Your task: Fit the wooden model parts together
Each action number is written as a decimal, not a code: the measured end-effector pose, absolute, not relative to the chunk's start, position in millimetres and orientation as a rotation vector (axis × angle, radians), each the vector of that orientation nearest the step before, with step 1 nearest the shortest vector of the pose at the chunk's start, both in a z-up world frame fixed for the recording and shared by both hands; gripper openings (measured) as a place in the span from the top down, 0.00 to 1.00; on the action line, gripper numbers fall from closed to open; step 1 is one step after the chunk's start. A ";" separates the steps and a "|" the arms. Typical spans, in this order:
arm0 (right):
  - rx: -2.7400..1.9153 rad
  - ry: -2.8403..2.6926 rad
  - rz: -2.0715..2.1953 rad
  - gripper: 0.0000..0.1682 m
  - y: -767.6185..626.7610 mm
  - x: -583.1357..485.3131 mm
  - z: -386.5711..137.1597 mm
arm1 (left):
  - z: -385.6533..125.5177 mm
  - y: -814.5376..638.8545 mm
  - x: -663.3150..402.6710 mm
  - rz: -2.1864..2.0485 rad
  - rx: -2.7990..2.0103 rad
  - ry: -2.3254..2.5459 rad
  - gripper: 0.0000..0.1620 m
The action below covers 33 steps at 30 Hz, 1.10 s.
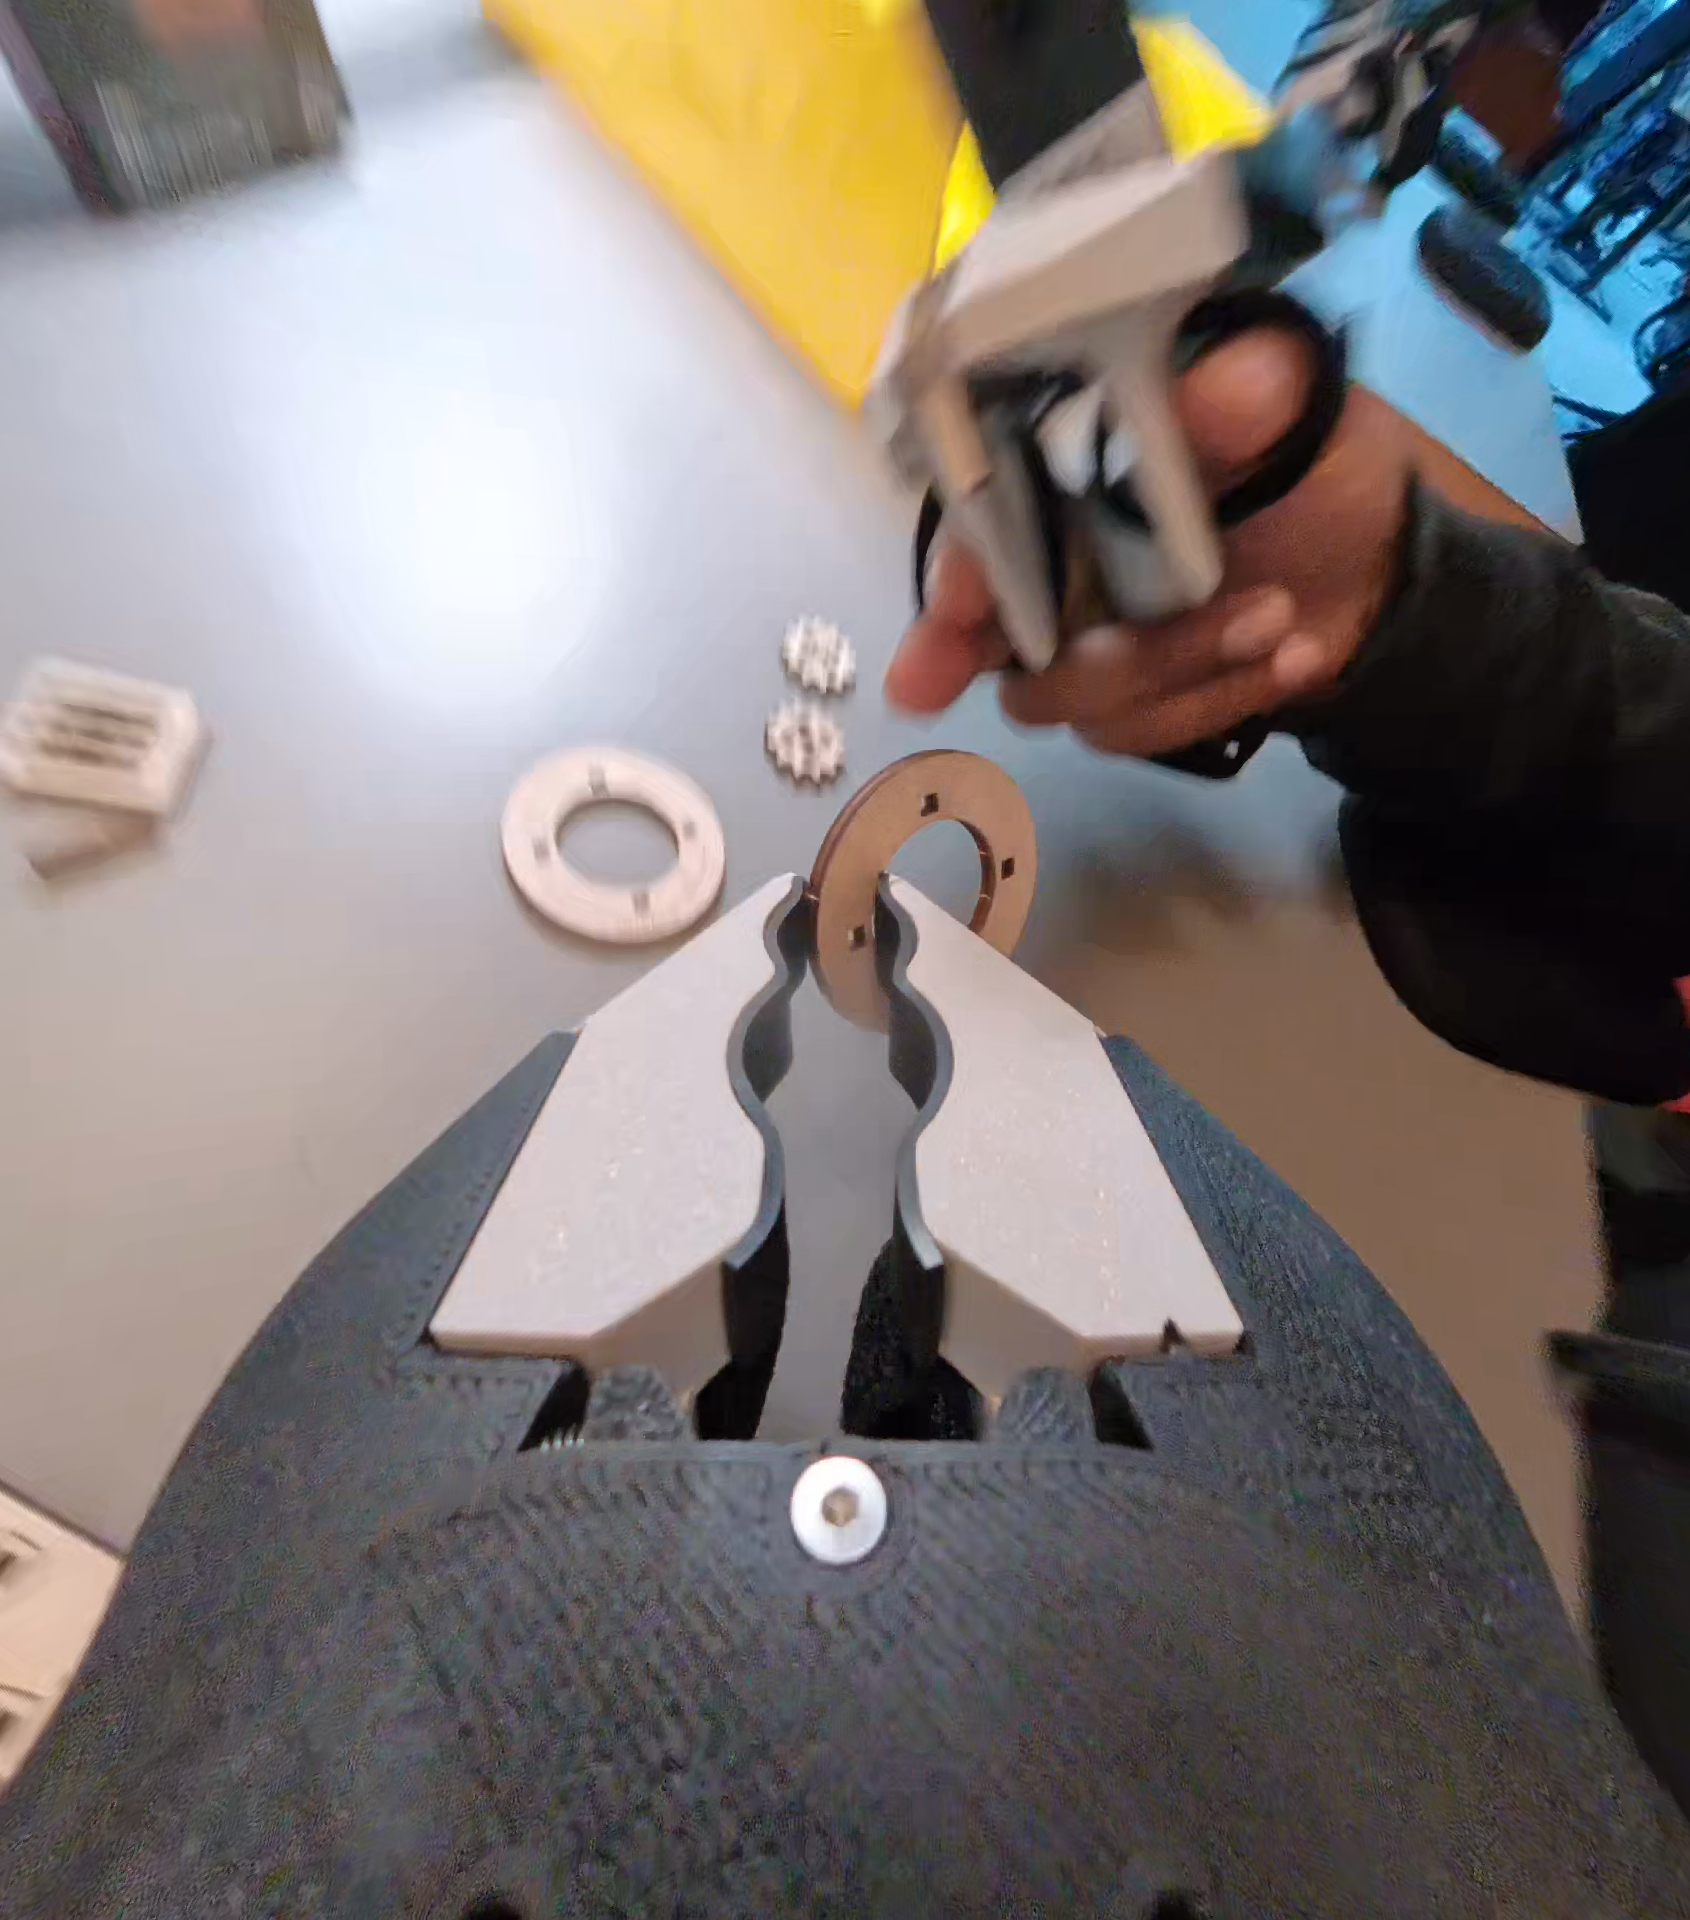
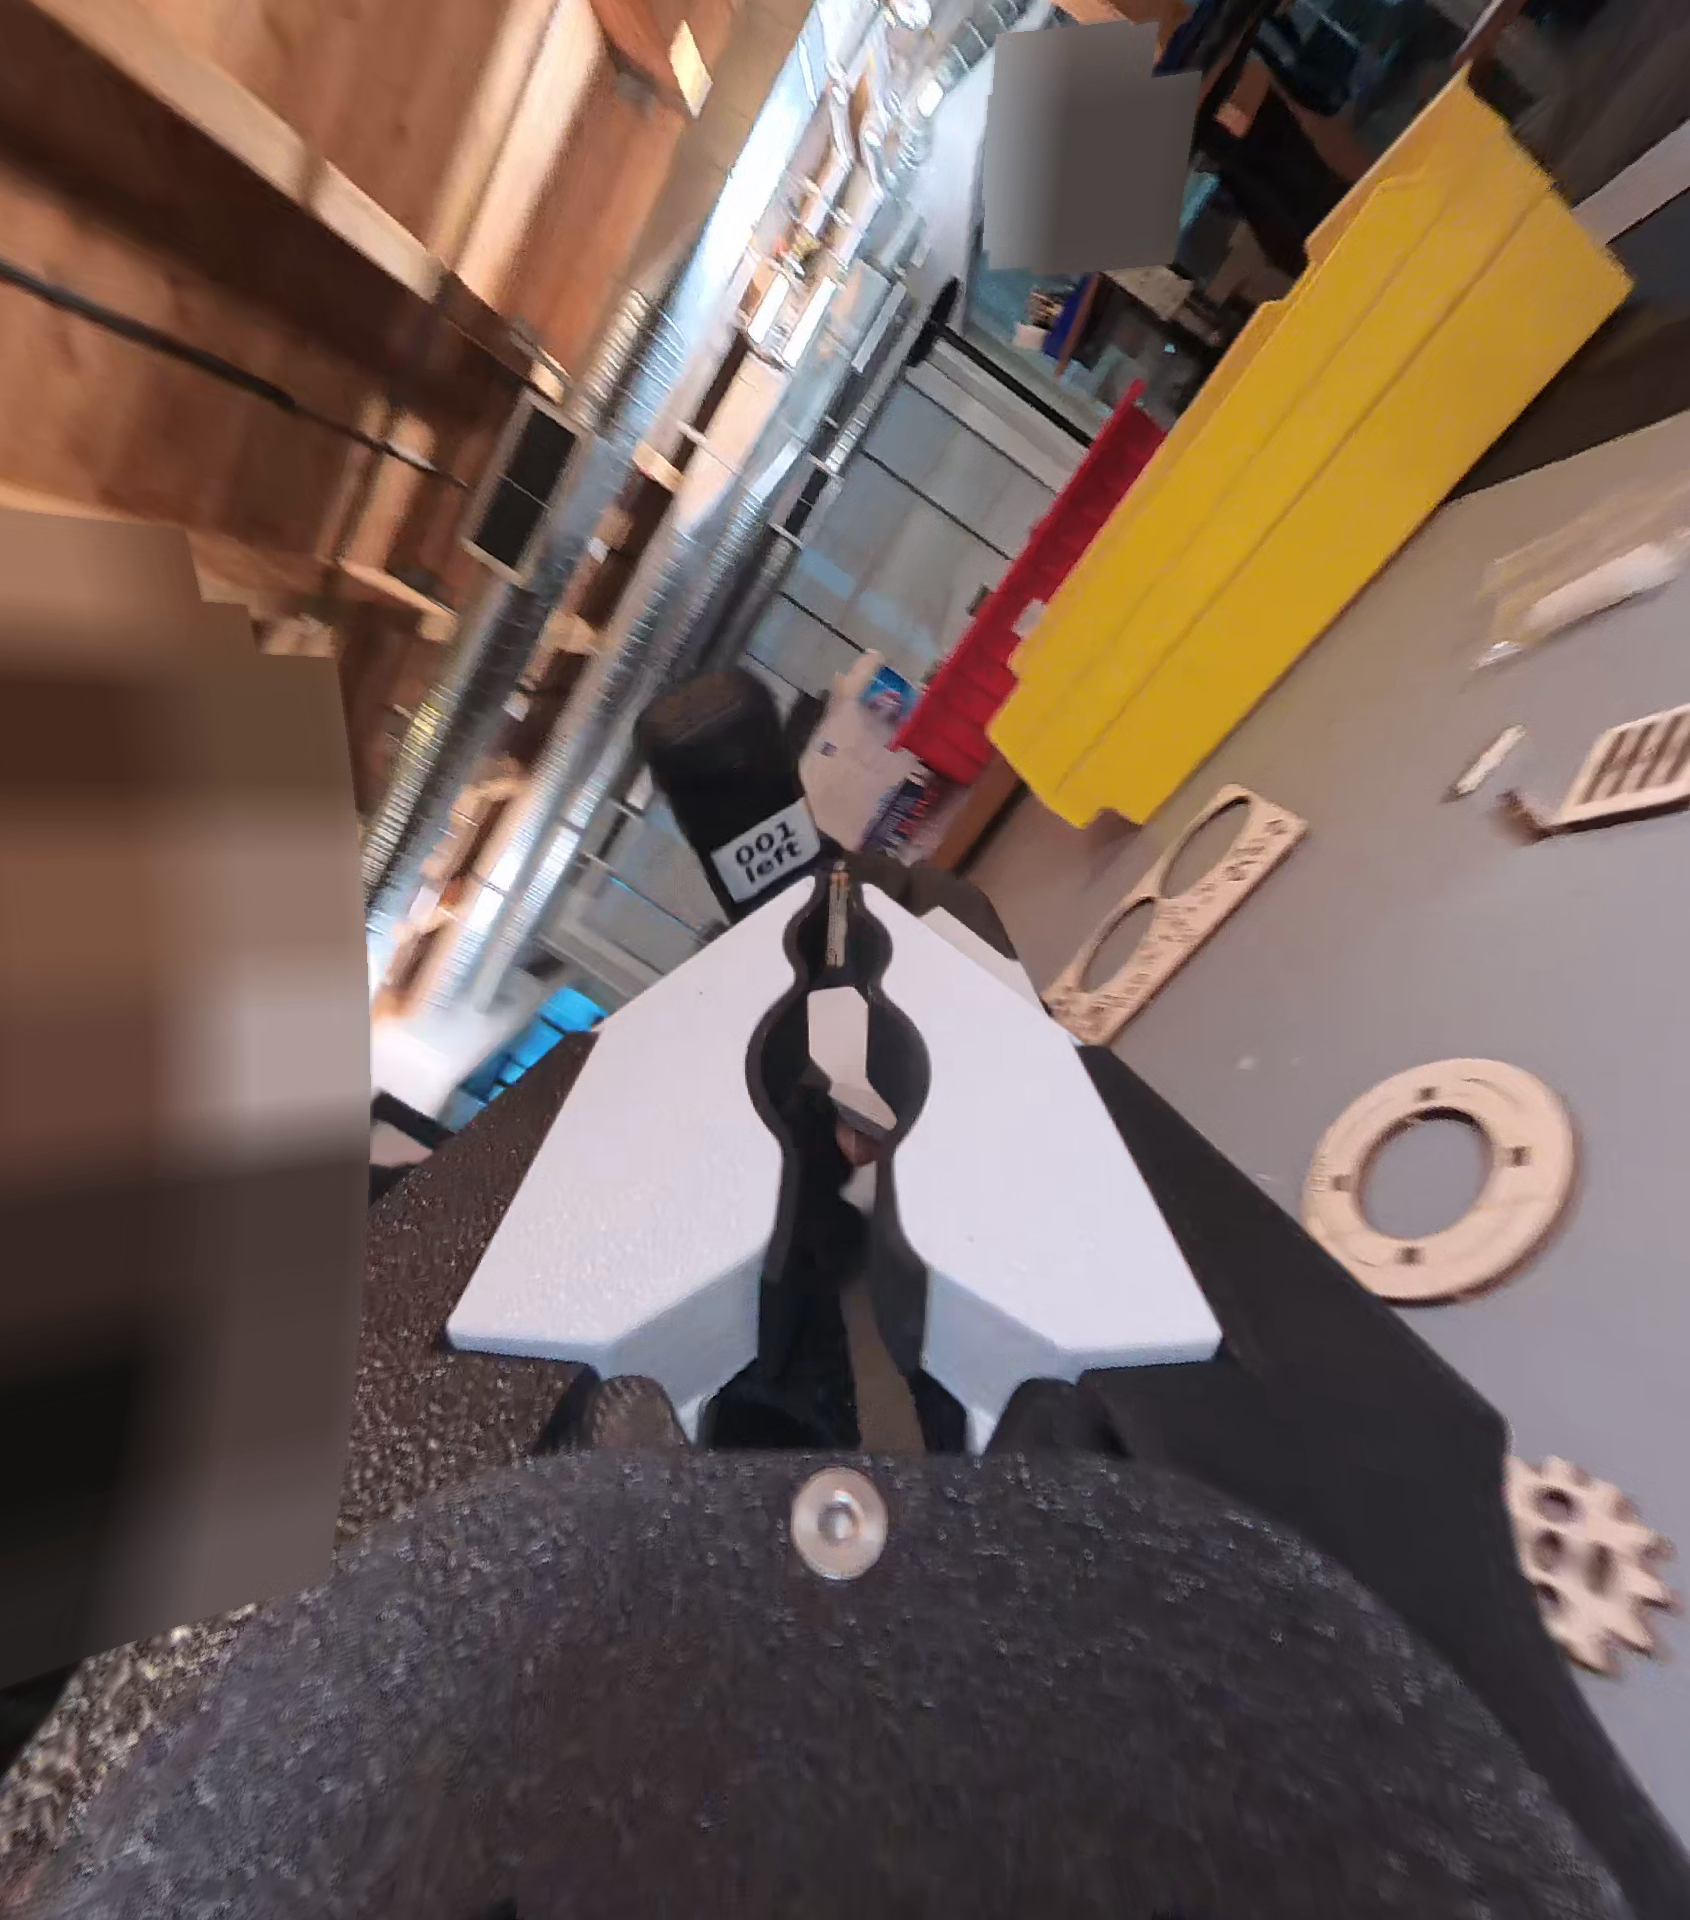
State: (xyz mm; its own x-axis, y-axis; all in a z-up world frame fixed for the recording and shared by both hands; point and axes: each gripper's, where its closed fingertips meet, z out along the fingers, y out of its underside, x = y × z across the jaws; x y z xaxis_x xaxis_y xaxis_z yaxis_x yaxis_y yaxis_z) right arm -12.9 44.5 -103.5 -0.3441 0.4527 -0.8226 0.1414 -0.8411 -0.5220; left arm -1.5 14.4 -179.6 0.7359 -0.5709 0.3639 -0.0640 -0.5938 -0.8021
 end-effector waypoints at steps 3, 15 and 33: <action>-1.682 -1.071 1.991 1.00 41.7 -11.0 -121.4 | -219.0 9.1 -10.5 -0.803 -2.328 0.374 0.93; -1.683 -1.634 1.364 1.00 20.6 -14.6 -194.4 | -223.2 1.5 -21.9 -0.542 -2.374 0.568 0.79; -1.617 -1.708 1.238 0.99 18.7 -16.0 -202.9 | -217.4 -26.5 -2.4 -0.618 -2.327 0.870 0.84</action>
